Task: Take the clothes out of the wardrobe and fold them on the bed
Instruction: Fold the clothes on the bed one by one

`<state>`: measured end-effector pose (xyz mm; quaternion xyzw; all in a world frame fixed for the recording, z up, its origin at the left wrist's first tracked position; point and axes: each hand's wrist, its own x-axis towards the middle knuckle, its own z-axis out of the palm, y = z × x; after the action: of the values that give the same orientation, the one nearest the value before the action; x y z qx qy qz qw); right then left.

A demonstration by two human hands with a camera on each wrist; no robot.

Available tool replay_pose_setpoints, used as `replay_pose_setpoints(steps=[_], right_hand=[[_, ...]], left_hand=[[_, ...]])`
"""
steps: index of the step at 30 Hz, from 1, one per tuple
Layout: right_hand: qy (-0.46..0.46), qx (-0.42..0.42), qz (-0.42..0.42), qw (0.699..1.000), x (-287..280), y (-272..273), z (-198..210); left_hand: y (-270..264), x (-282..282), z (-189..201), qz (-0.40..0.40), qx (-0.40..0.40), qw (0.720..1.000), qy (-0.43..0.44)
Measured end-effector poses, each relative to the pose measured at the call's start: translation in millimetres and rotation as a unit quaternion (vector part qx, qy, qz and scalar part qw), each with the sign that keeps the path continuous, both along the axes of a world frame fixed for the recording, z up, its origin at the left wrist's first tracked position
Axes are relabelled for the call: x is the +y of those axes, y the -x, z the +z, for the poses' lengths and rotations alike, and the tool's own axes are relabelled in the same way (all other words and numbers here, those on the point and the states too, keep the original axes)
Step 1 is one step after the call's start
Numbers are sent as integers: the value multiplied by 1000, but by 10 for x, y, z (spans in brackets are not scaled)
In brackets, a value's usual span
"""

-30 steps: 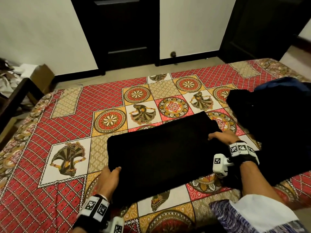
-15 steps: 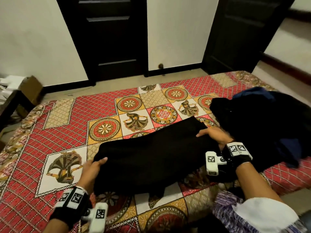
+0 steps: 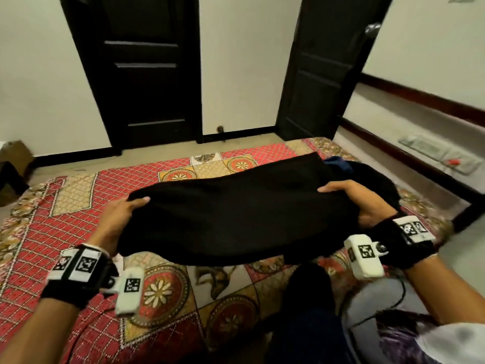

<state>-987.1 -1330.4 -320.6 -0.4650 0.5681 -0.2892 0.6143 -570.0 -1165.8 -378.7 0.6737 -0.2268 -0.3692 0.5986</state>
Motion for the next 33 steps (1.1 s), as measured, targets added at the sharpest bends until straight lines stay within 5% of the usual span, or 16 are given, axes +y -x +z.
replay_pose_setpoints(steps=[8,14,24,33], right_hand=[[-55,-86,-157,982,1120,1591,183],[-10,-86,-290,953,1978,2752,267],[-20,-26,-396,918,3060,3757,-165],[-146,-35,-439,886,3196,3678,-1309]], left_hand=[[1130,-164,562,-169,-32,985,14],[2403,-535,564,-302,-43,952,8],[4452,-943,-77,-470,-108,876,-3],[5215,-1113,-1025,-602,-230,756,-118]])
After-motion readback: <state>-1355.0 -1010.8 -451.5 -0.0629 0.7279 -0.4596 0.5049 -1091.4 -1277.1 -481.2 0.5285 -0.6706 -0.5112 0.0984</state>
